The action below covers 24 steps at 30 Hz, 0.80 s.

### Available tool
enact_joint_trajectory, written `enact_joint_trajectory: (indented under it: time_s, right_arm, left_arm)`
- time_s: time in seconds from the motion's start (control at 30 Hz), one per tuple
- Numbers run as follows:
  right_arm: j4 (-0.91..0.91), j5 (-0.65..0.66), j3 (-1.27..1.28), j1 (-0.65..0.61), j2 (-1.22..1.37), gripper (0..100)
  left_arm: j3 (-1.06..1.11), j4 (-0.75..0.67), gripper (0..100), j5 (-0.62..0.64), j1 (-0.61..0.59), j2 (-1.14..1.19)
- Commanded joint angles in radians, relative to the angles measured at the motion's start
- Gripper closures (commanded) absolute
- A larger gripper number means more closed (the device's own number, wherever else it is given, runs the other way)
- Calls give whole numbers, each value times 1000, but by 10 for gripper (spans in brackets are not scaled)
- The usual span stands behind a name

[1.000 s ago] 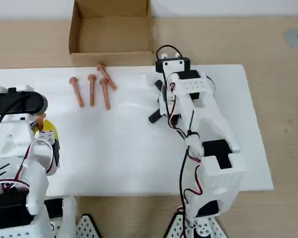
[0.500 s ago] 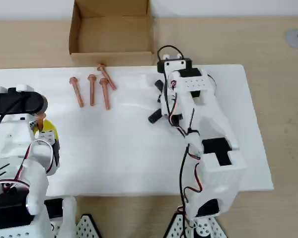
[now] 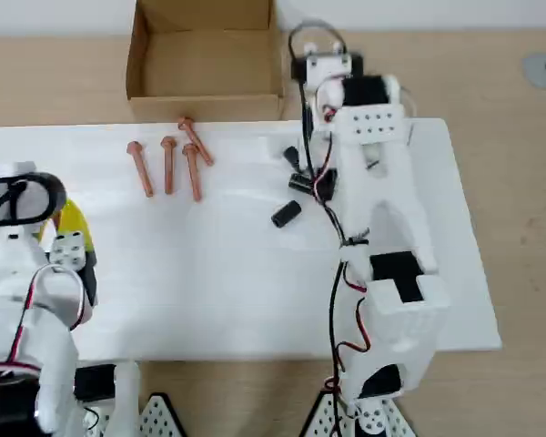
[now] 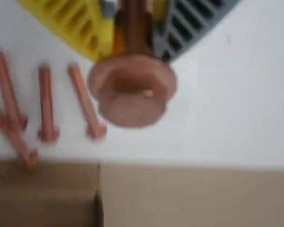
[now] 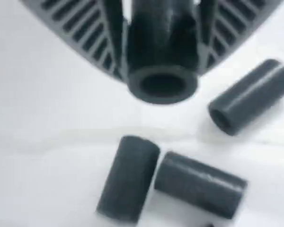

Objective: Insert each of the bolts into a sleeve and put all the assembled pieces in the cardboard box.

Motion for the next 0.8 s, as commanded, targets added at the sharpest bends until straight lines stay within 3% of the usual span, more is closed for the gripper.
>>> enact_joint_trajectory:
  time_s: [0.0, 0.17, 0.3, 0.53, 0.77]
  right_arm:
    - [89, 81, -285, -10, -13, 988]
    - [89, 345, -432, -33, -99, 988]
    - [89, 448, -490, -90, -285, 988]
    - [89, 462, -441, -151, -639, 988]
    - [89, 456, -53, -148, -993, 988]
  left_arm:
    - [-84, -68, 994, -5, 3, -8]
    - [-104, -75, 994, -5, 2, -8]
    - [-127, -52, 994, -3, 2, -15]
    - [-253, 44, 994, 117, 9, -101]
    - [-255, 72, 994, 213, 11, -125]
